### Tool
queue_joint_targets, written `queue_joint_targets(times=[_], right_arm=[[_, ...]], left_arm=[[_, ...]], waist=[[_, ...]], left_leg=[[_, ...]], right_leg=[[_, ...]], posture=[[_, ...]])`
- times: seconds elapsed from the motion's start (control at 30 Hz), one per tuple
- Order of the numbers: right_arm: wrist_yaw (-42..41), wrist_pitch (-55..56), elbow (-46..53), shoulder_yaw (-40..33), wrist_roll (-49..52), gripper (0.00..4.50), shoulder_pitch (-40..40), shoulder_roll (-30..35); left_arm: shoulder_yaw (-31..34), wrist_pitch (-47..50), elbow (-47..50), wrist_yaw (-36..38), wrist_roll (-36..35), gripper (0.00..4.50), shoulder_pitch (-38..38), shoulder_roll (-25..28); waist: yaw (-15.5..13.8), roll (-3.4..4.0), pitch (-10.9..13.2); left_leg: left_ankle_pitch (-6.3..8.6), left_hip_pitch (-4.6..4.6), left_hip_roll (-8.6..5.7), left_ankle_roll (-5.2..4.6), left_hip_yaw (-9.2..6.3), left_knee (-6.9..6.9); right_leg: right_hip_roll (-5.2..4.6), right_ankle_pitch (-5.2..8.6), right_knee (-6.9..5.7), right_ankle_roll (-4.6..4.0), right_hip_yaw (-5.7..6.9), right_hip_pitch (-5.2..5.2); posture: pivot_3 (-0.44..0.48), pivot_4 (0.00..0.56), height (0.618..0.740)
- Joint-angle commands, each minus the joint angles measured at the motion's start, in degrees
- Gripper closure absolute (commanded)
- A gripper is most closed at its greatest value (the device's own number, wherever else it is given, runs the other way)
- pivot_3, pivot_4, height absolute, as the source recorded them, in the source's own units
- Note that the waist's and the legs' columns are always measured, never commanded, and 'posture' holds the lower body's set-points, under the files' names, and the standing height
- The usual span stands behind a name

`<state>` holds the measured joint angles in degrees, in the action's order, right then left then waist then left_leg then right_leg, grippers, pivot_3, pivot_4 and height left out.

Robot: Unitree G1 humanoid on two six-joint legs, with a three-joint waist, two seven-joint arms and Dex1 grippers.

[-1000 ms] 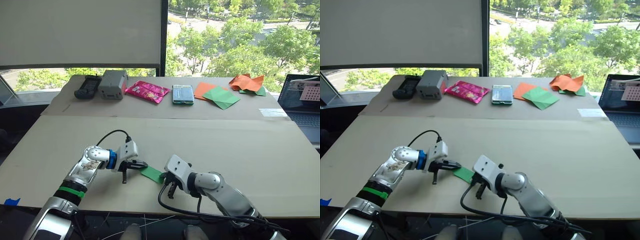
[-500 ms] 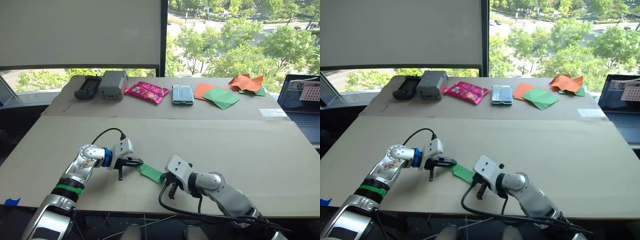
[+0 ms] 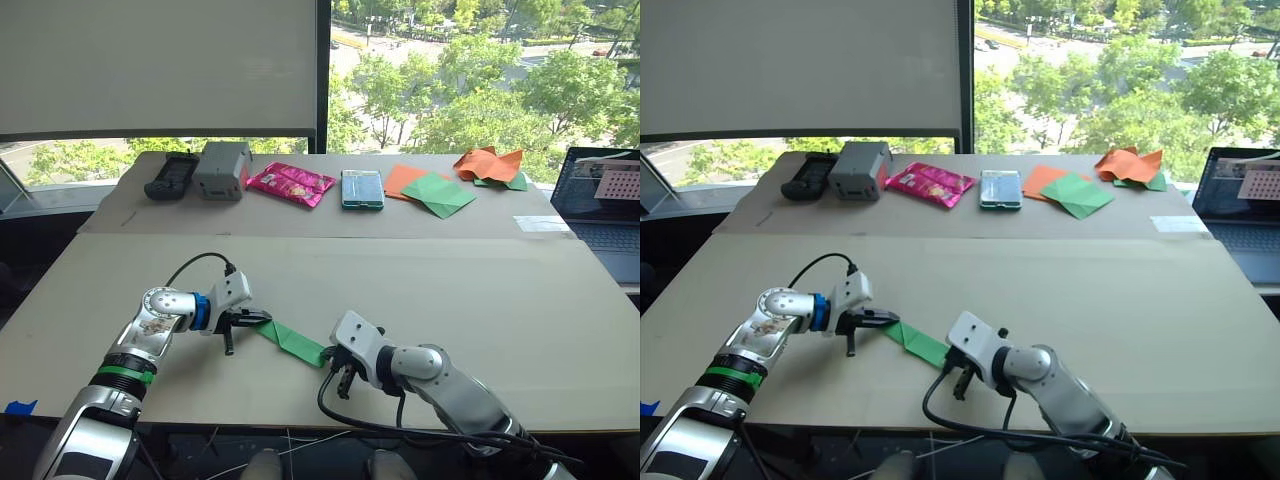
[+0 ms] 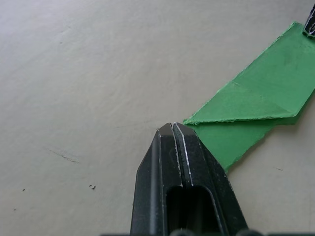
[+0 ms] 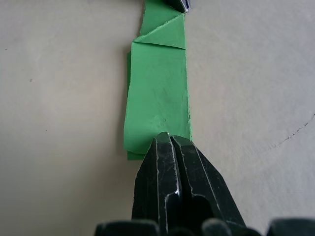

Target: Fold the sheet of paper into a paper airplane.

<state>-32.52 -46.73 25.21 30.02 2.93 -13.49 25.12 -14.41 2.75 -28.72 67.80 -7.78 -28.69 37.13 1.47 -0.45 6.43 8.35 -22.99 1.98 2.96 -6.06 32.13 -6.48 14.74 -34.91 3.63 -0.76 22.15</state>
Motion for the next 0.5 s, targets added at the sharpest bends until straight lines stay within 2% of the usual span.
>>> queue_joint_targets(times=[0.03,0.17,0.33,0.5], right_arm=[[-0.3,-3.9,-3.1,1.1,-0.7,4.48,1.0,1.6],[0.0,-1.8,-3.1,0.7,-1.0,4.48,-0.2,0.8],[0.2,-1.6,-1.0,-1.6,0.2,4.48,-1.5,-0.2],[-1.1,0.6,6.7,-6.8,3.2,4.48,-1.3,0.3]], left_arm=[[-1.3,1.0,-4.3,-1.1,4.8,4.5,2.1,1.7],[1.7,4.0,-0.8,-1.0,1.5,4.5,1.4,1.1],[7.5,11.9,8.5,0.2,-4.6,4.5,3.2,2.9],[15.5,23.3,23.3,1.4,-13.9,4.5,10.9,7.5]], waist=[[0.0,0.0,0.0],[0.1,-0.05,0.1],[0.8,-0.17,0.6],[0.7,-0.29,1.1]], left_leg=[[0.0,0.0,0.0,0.0,0.0,-0.02],[0.0,0.01,0.0,0.0,0.0,-0.03],[0.0,-0.09,0.04,0.0,0.0,-0.16],[-0.01,-0.27,0.03,-0.01,0.0,-0.19]], right_leg=[[0.0,0.0,0.0,0.0,0.0,0.01],[0.0,0.0,0.01,0.0,0.0,0.02],[0.01,0.0,0.01,0.0,0.04,0.15],[0.01,-0.01,0.01,-0.01,0.04,0.22]], posture=[[0.0,0.15,0.72],[0.0,0.15,0.72],[0.0,0.15,0.72],[0.0,0.15,0.72]])
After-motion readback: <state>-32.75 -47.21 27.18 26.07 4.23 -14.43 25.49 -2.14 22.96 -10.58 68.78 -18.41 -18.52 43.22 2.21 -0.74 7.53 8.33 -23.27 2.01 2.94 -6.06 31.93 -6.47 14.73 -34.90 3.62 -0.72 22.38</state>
